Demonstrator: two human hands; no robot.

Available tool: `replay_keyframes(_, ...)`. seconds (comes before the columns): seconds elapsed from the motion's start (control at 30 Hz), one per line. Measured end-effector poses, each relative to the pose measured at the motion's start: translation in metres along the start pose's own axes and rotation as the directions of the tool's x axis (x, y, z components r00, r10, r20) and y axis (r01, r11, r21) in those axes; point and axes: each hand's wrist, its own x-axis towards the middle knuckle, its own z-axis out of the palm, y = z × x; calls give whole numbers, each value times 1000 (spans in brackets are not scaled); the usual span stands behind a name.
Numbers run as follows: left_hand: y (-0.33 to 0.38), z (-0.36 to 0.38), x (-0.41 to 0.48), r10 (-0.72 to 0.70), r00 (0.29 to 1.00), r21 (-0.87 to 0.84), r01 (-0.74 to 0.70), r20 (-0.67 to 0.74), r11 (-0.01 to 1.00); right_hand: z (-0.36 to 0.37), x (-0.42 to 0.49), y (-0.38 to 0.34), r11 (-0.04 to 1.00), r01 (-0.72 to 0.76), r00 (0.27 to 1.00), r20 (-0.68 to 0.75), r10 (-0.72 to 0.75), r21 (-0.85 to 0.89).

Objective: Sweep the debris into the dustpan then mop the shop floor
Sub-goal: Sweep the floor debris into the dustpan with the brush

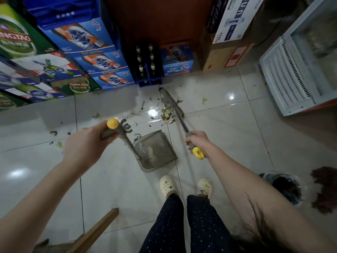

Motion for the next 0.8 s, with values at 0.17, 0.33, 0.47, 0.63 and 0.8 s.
replay_keyframes(0.17, 4, 3, 6, -6, 1000, 18, 6, -21, 1000, -43, 6, -15, 998, 0, 996, -84, -5, -59)
replay_keyframes(0.33, 18, -1, 22, -41, 999, 19, 41, 15, 999, -93, 27, -26, 992, -5, 984, -176, -18, -126)
replay_keyframes(0.47, 33, -3, 39, -85, 996, -6, 85, 21, 996, -124, 48, -34, 984, -17, 976, -218, -22, -178)
replay_keyframes(0.63, 63, -4, 67, -119, 993, 2, 119, 16, 993, -158, 82, -56, 984, -37, 976, -218, -2, -175)
replay_keyframes(0.8, 84, -3, 90, -143, 990, 18, 143, -2, 990, -161, 115, -67, 975, -47, 985, -174, 9, -217)
